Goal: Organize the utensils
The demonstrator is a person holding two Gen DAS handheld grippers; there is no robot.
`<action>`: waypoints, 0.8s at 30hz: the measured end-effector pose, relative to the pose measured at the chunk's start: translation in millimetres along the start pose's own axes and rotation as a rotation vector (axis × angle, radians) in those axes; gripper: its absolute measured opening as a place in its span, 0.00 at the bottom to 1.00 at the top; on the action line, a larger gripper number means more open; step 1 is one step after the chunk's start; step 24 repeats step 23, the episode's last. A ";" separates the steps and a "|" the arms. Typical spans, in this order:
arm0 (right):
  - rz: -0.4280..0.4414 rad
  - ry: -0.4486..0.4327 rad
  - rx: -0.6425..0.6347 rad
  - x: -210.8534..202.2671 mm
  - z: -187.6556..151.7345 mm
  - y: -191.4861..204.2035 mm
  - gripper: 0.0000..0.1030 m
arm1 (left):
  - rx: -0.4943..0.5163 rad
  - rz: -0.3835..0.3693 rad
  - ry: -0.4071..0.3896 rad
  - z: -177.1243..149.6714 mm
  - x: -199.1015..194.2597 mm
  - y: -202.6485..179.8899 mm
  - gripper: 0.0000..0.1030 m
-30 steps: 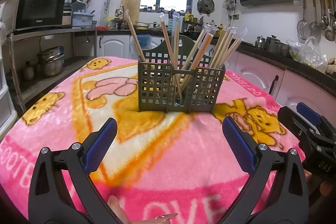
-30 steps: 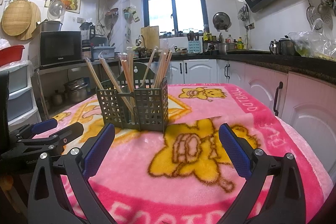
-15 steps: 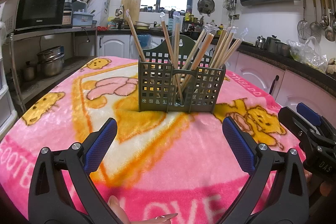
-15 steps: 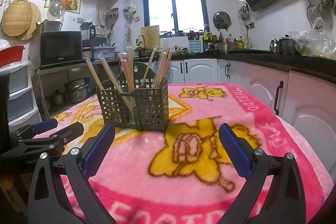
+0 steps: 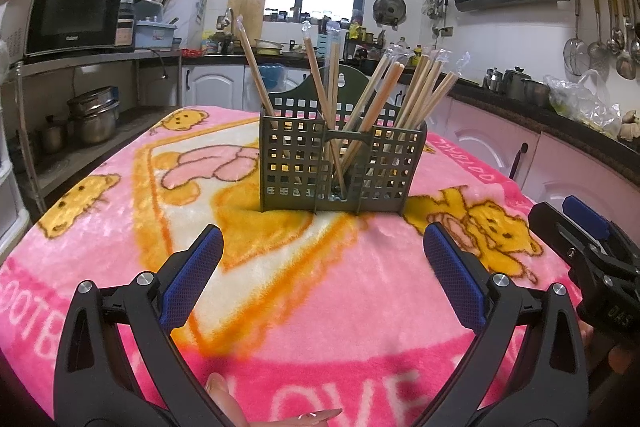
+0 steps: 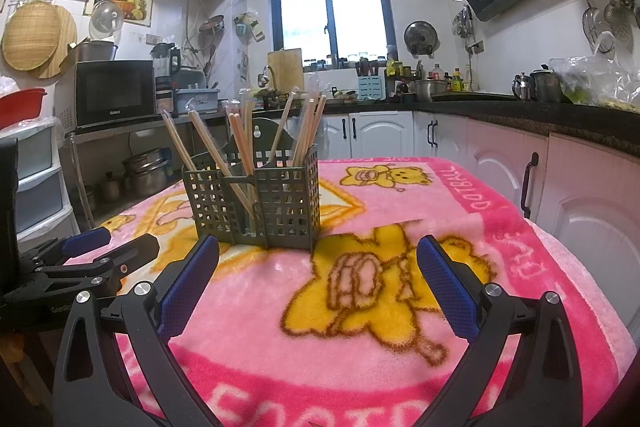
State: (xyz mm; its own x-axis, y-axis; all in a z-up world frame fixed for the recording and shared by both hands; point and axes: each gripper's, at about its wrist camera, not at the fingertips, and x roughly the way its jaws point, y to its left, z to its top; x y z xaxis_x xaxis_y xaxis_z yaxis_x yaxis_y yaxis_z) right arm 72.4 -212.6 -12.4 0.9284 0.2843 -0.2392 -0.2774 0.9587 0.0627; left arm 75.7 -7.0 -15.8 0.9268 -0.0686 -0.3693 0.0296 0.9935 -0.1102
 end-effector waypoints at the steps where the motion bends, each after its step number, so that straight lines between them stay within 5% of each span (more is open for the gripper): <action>1: -0.001 0.000 0.000 -0.2 0.1 0.7 0.94 | -0.001 0.001 0.001 0.0 0.2 0.0 0.90; 15: -0.008 0.028 0.034 1.5 1.9 -5.5 0.94 | -0.044 -0.008 0.052 7.0 2.1 10.8 0.90; 19: -0.106 0.166 0.062 26.5 15.3 -32.5 0.94 | -0.032 0.026 0.146 29.5 17.7 44.9 0.90; 23: -0.311 0.454 0.064 93.7 24.3 -82.9 0.94 | -0.002 0.211 0.268 44.8 61.6 95.3 0.90; 24: -0.311 0.454 0.064 93.7 24.3 -82.9 0.94 | -0.002 0.211 0.268 44.8 61.6 95.3 0.90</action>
